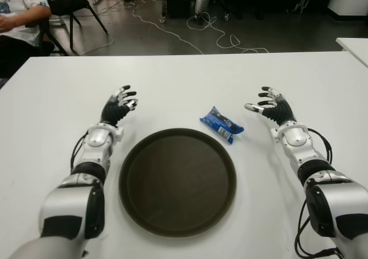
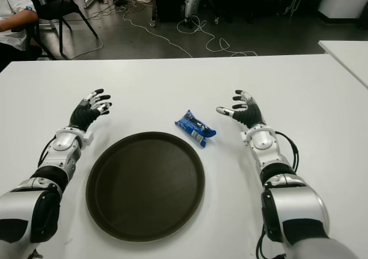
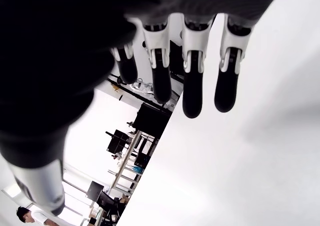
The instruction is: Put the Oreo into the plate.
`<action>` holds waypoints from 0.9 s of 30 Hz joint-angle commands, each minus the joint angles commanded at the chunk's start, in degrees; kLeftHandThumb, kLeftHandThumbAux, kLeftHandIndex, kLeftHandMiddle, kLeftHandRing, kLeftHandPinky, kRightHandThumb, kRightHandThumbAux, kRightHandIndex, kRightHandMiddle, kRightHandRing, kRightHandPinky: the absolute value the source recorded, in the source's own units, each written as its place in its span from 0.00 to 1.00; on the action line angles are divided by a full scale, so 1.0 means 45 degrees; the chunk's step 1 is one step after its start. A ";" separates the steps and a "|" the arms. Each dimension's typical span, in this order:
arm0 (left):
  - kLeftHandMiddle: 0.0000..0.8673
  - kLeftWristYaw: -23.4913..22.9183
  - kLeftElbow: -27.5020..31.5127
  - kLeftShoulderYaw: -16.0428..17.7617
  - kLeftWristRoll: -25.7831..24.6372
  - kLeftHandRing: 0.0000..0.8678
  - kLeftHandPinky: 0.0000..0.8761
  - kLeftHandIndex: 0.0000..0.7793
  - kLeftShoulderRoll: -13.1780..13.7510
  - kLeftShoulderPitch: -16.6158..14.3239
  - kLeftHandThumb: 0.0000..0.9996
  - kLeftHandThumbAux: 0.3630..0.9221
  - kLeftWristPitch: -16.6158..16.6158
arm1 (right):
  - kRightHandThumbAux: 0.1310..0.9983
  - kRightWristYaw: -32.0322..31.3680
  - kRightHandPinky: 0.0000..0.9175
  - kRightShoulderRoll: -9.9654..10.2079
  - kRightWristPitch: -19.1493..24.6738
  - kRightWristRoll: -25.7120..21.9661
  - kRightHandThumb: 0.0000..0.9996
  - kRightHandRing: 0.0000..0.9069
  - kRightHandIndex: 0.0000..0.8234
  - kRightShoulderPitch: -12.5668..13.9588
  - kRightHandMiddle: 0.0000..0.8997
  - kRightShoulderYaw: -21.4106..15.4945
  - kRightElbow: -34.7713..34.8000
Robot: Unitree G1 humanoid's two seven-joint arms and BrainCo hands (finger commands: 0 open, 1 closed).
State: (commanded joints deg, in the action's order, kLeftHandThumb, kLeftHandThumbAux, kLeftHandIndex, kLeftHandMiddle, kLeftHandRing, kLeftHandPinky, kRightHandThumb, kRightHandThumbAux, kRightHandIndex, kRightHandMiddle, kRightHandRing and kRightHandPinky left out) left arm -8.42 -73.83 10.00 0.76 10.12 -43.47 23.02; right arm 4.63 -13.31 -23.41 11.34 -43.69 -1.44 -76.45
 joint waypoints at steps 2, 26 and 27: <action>0.24 0.0014 -0.0001 -0.0007 0.0010 0.25 0.27 0.15 0.0000 -0.0010 0.11 0.66 -0.0017 | 0.61 0.0017 0.37 -0.0001 0.0005 0.0000 0.02 0.31 0.20 -0.0011 0.27 -0.0002 -0.0002; 0.23 -0.0074 -0.0054 0.0010 0.0009 0.24 0.27 0.14 0.0046 -0.0113 0.10 0.68 -0.0057 | 0.62 0.0055 0.38 0.0023 0.0087 0.0033 0.01 0.32 0.21 -0.0119 0.28 0.0042 -0.0032; 0.23 -0.0074 -0.0059 0.0020 0.0001 0.24 0.27 0.14 0.0043 -0.0120 0.11 0.67 -0.0067 | 0.62 0.0042 0.38 0.0026 0.0085 0.0021 0.01 0.32 0.21 -0.0120 0.28 0.0032 -0.0033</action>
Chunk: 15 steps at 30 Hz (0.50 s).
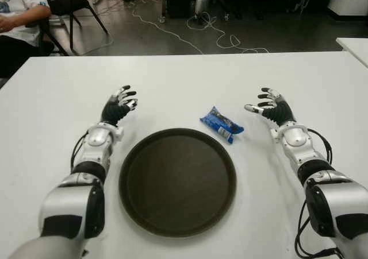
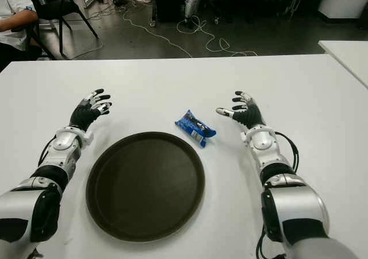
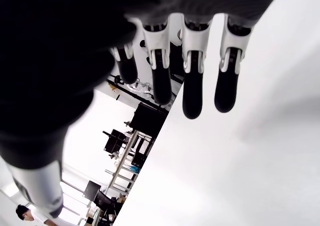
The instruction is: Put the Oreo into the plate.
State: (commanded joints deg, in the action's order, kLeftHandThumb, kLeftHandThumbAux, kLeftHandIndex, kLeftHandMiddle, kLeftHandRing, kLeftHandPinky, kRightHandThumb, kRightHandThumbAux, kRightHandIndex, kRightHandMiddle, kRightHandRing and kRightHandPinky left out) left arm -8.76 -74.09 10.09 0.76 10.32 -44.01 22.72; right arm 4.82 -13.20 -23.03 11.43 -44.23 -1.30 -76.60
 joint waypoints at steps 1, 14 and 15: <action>0.24 0.0001 -0.0005 0.0007 -0.0005 0.25 0.27 0.14 -0.0002 -0.0006 0.11 0.67 -0.0008 | 0.62 -0.0009 0.38 0.0002 0.0001 -0.0008 0.02 0.32 0.20 -0.0002 0.27 -0.0006 -0.0002; 0.24 0.0047 -0.0027 -0.0003 0.0043 0.25 0.28 0.15 -0.0006 -0.0033 0.10 0.63 0.0035 | 0.62 -0.0063 0.36 0.0016 0.0038 -0.0062 0.01 0.30 0.21 -0.0016 0.26 -0.0067 -0.0015; 0.24 0.0047 -0.0027 -0.0008 0.0048 0.25 0.28 0.15 -0.0006 -0.0036 0.10 0.63 0.0035 | 0.62 -0.0051 0.36 0.0015 0.0043 -0.0055 0.00 0.30 0.21 -0.0018 0.26 -0.0065 -0.0015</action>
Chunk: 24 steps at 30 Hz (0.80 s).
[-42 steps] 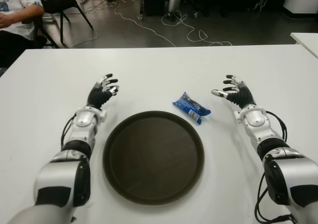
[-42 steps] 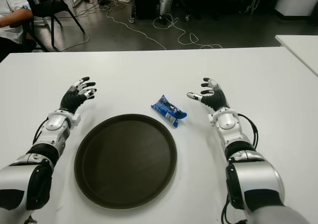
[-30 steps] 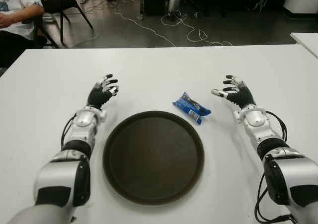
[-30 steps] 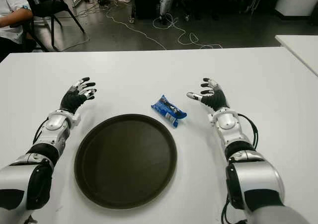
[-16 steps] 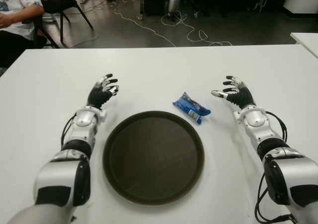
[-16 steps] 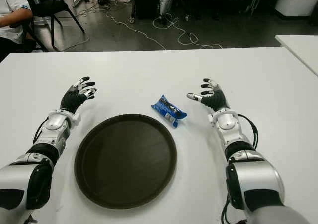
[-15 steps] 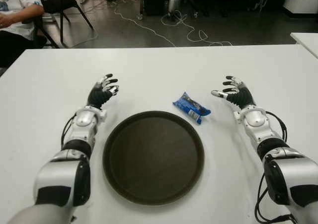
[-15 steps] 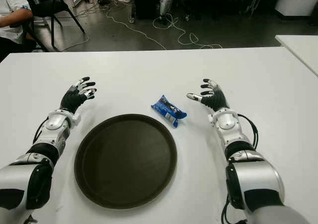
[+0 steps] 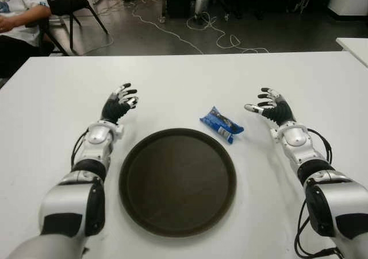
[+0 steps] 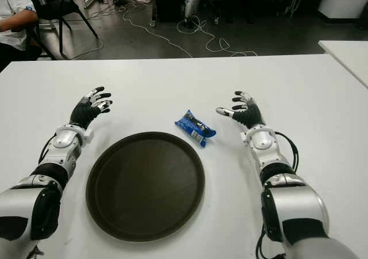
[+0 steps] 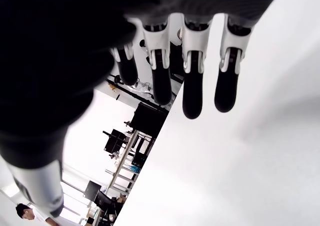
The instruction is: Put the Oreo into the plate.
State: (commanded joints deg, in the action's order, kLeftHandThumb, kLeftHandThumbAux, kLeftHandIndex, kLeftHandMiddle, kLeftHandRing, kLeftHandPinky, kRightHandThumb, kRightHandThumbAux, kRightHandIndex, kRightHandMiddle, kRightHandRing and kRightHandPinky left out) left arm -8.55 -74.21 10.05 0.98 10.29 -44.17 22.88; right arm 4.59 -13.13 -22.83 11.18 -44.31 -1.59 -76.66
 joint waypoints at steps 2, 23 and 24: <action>0.24 -0.0009 -0.0004 -0.0009 0.0009 0.25 0.27 0.15 0.0003 -0.0010 0.10 0.64 -0.0010 | 0.62 0.0047 0.35 -0.0005 0.0028 0.0029 0.00 0.30 0.21 -0.0007 0.27 0.0019 -0.0002; 0.23 -0.0117 0.0003 0.0090 -0.0088 0.25 0.27 0.14 0.0059 0.0007 0.10 0.64 -0.0127 | 0.60 0.0863 0.32 -0.0044 -0.0217 0.0605 0.02 0.28 0.19 -0.0121 0.25 0.0464 0.0135; 0.23 -0.0096 0.0008 0.0083 -0.0075 0.25 0.27 0.14 0.0068 0.0014 0.10 0.64 -0.0119 | 0.61 0.1154 0.32 -0.0064 -0.0394 0.0830 0.02 0.28 0.19 -0.0125 0.25 0.0649 0.0213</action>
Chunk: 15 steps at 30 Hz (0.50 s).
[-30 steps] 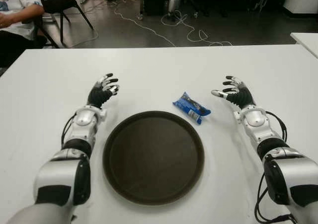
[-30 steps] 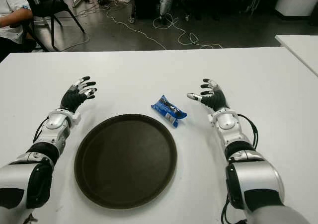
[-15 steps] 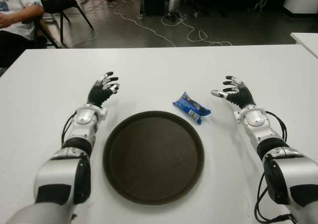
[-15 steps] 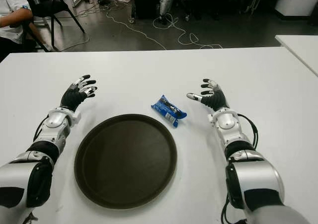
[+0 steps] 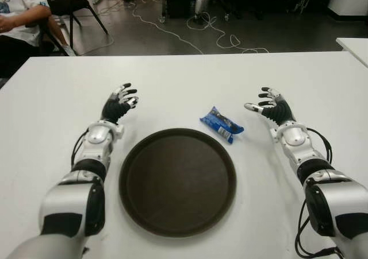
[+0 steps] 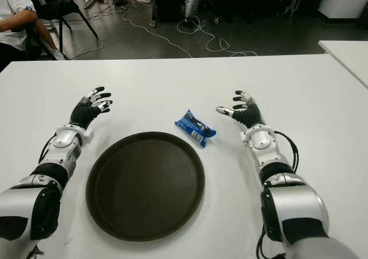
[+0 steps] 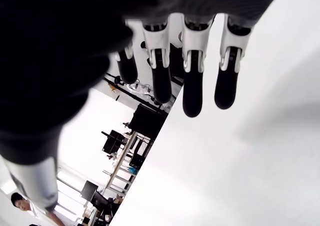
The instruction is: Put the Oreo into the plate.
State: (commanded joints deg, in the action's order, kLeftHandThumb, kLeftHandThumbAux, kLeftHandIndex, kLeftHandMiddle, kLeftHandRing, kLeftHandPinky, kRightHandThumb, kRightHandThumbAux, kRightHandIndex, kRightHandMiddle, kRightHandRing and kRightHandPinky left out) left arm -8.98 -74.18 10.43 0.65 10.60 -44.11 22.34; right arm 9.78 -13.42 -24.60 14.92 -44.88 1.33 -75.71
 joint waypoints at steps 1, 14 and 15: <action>0.24 0.0011 0.0003 -0.0004 0.0008 0.25 0.28 0.14 0.0008 0.0007 0.10 0.63 0.0006 | 0.62 0.0201 0.31 -0.0009 -0.0121 0.0150 0.01 0.28 0.19 0.0003 0.25 0.0125 0.0048; 0.24 0.0059 0.0001 -0.0091 0.0110 0.25 0.27 0.15 0.0040 0.0035 0.10 0.62 0.0082 | 0.67 0.3050 0.24 -0.0297 -0.1190 0.2453 0.00 0.24 0.21 -0.0190 0.22 0.2093 0.0385; 0.24 0.0059 0.0004 -0.0090 0.0107 0.25 0.27 0.15 0.0037 0.0035 0.10 0.63 0.0075 | 0.67 0.3213 0.24 -0.0326 -0.1218 0.2593 0.00 0.23 0.21 -0.0207 0.22 0.2221 0.0402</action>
State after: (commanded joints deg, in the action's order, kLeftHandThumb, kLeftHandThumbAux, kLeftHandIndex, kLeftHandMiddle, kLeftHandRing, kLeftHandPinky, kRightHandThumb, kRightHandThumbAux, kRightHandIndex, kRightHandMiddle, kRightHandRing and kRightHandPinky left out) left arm -8.71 -74.16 10.02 1.12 10.77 -43.95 22.68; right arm 24.24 -14.88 -30.09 26.59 -45.81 11.33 -73.90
